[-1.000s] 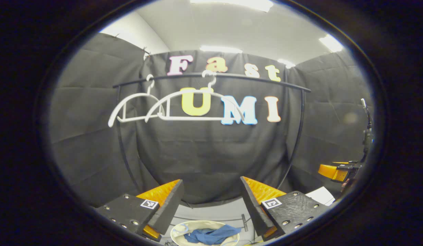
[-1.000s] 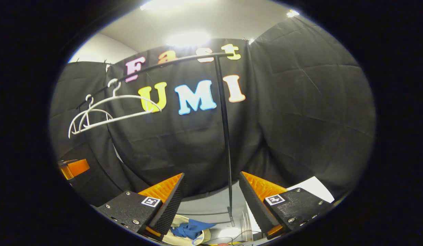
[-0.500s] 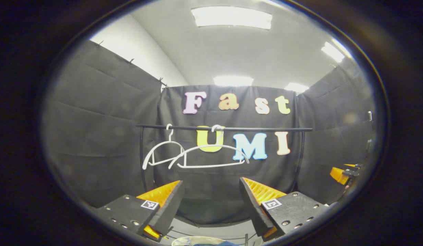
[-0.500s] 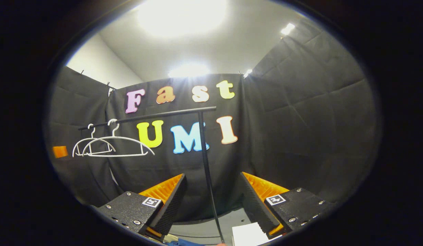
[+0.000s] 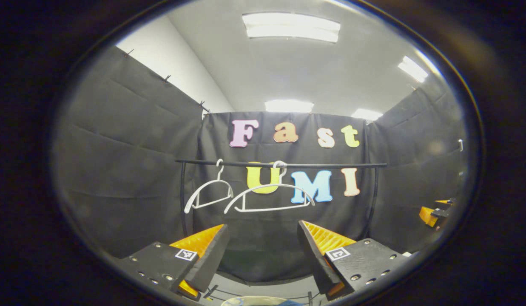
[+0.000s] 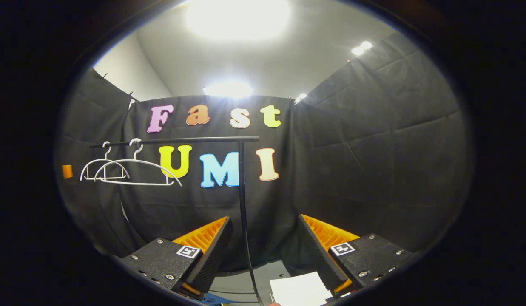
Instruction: Grasp the clothes on the hanger with both hands and then place them into the laundry hamper below.
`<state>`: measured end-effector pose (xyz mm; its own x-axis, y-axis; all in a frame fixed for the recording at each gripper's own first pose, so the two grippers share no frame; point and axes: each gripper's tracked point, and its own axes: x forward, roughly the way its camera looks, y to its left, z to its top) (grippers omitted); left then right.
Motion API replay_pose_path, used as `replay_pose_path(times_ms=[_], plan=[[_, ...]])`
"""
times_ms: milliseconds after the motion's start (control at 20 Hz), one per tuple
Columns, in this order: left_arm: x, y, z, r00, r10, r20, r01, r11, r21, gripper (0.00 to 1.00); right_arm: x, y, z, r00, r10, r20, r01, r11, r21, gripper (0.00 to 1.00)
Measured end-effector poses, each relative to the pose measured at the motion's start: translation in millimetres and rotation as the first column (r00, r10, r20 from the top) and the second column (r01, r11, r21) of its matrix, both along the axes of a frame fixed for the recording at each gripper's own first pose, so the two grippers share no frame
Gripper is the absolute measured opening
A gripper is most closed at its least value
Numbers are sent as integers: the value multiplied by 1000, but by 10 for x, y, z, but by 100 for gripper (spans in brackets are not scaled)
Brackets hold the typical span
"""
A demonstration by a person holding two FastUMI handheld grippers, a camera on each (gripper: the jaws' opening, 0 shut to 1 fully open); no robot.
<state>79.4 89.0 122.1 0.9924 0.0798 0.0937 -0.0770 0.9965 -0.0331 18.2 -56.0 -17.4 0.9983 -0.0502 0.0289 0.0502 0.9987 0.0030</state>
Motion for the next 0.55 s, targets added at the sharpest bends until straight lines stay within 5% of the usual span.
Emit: replay_pose_path(times_ms=[550], plan=[[77,339,-247,1000,-2,-13,2,1000,20,91,-200,426,54,1000,19,-3,-19,999,-34,95]])
